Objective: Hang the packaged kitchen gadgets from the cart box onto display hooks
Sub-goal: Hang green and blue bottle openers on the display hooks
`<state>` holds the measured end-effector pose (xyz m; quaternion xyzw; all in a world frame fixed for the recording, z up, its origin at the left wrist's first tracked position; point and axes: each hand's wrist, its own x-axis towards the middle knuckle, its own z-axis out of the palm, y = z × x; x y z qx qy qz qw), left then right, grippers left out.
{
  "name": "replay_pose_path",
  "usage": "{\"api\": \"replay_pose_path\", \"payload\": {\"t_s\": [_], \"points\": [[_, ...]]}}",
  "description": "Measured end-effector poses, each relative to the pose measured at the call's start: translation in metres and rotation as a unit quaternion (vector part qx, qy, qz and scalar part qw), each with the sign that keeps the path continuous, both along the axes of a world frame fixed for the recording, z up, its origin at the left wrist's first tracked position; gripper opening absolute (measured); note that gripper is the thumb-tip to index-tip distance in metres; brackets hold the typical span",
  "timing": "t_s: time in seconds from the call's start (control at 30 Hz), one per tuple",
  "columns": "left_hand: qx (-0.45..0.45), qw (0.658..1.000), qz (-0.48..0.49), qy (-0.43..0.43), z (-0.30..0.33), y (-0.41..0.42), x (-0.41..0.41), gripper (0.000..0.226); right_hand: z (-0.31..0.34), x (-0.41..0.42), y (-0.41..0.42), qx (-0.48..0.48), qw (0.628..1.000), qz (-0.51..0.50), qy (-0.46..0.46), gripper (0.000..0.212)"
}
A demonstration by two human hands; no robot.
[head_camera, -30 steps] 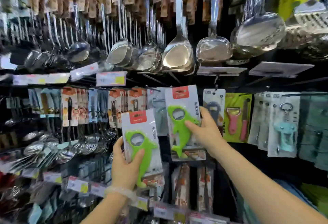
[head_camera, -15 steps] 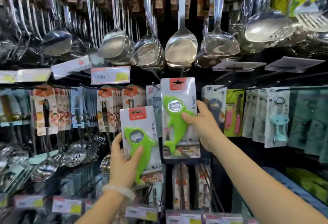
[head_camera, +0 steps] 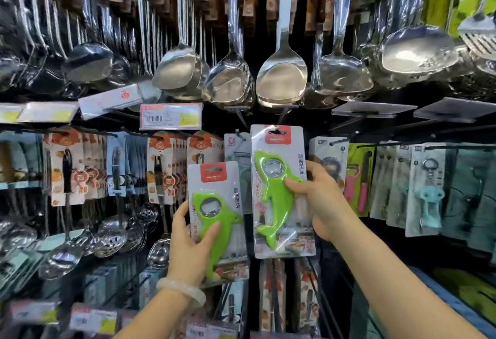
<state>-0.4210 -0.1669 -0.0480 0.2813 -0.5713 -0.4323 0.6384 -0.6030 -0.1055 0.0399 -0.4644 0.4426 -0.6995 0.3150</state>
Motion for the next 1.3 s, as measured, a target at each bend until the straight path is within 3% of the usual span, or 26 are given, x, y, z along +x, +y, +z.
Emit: {"api": "replay_pose_path", "payload": {"t_s": [0.2, 0.27, 0.37, 0.47, 0.57, 0.63, 0.73, 0.8, 0.87, 1.03, 1.3], "points": [[-0.003, 1.000, 0.003, 0.003, -0.002, -0.002, -0.002, 0.065, 0.001, -0.016, -0.002, 0.030, 0.996, 0.062, -0.053, 0.028], [-0.001, 1.000, 0.005, 0.006, -0.001, -0.002, -0.003, 0.064, 0.000, -0.020, -0.013, 0.036, 0.998, 0.036, -0.036, 0.028], [0.006, 1.000, 0.008, 0.006, 0.000, -0.002, -0.004, 0.063, -0.003, -0.027, -0.038, 0.046, 0.992, -0.090, 0.081, 0.037], [0.010, 1.000, 0.002, 0.009, -0.001, -0.002, -0.005, 0.063, -0.007, -0.036, -0.055, 0.084, 0.972, -0.139, 0.170, 0.038], [0.013, 1.000, 0.005, -0.005, -0.003, -0.002, -0.008, 0.065, -0.006, -0.038, -0.063, 0.159, 0.902, -0.220, 0.336, 0.066], [0.009, 1.000, -0.002, -0.011, -0.004, -0.002, -0.012, 0.064, -0.006, -0.027, -0.052, 0.116, 0.888, -0.240, 0.376, 0.072], [-0.008, 1.000, -0.024, -0.009, 0.000, 0.003, -0.023, 0.060, -0.013, -0.005, -0.023, 0.005, 0.941, -0.075, 0.330, 0.072], [-0.023, 0.999, -0.038, -0.009, 0.003, 0.007, -0.033, 0.060, -0.023, 0.003, -0.012, -0.016, 0.943, -0.005, 0.332, 0.083], [-0.037, 0.998, -0.050, -0.009, 0.006, 0.009, -0.044, 0.060, -0.030, 0.000, -0.012, -0.045, 0.942, -0.012, 0.334, 0.091], [-0.084, 0.994, -0.066, -0.030, 0.027, 0.015, -0.065, 0.064, -0.016, -0.018, 0.000, -0.102, 0.947, -0.054, 0.299, 0.088], [-0.099, 0.989, -0.097, -0.046, 0.056, 0.018, -0.080, 0.070, 0.011, -0.034, -0.003, -0.062, 0.943, -0.097, 0.312, 0.096]]}}
